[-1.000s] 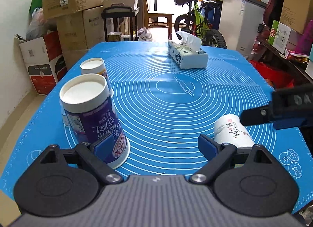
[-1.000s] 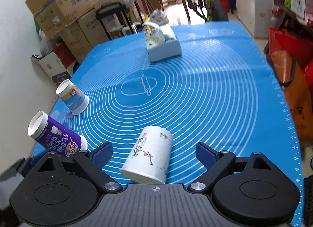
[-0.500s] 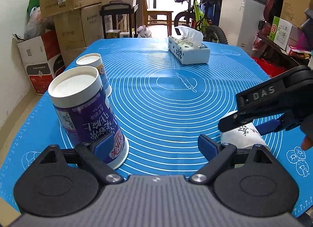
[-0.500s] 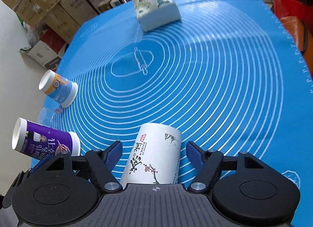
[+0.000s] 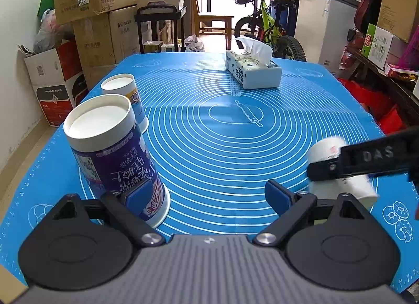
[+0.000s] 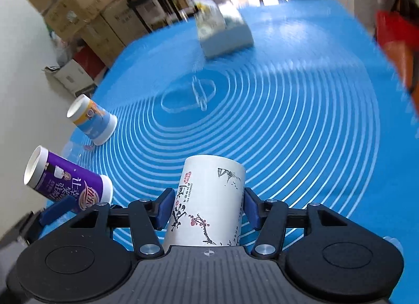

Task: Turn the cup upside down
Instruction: 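Grasp the white cup with the right tool while the left tool releases it, then rotate the white cup rim-down with the right tool and set it on the mat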

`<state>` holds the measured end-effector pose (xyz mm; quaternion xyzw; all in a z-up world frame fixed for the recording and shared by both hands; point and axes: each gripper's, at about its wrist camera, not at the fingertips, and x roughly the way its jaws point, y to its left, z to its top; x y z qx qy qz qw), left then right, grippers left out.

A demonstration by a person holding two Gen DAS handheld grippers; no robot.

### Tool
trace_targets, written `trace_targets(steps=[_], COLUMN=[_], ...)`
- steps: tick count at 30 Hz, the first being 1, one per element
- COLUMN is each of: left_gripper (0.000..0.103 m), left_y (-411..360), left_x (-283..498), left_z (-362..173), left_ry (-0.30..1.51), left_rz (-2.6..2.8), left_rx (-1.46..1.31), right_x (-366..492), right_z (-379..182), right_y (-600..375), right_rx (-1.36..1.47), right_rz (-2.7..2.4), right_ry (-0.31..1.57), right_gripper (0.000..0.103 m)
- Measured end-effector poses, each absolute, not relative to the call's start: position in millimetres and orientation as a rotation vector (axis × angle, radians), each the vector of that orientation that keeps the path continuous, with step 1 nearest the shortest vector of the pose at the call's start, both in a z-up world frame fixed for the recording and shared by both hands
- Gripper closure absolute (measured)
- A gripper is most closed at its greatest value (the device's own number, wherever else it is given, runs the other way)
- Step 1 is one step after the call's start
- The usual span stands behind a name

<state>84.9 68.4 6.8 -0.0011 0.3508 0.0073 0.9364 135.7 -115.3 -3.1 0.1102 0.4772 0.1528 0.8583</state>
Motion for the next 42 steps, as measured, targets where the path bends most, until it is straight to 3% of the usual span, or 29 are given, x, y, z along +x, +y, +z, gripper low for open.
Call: trace_targets(steps=[9,16,38,42], left_gripper=[0.011,0.011,0.011,0.011], left_y=[63,59,41,43], left_x=[82,80,52,44], left_z=[9,8,3,5], left_ry=[0.708,0.703,0.693,0.661], left_rz=[0.016,0.012,-0.018,-0.051], left_rx=[0.001,0.001,0.012,-0.037], right_x=[96,62,-2,-5], right_z=[10,-19,-47,-45], right_y=[-120,-120,-133,-137], right_rx=[-0.004,-0.094,-0.093,-0.064], right_rz=[0.193,0.156,0.147,0.153], right_ry=[0.539,0.380,0.370,0.382], right_gripper=[0.043,0.043,0.041,0.030])
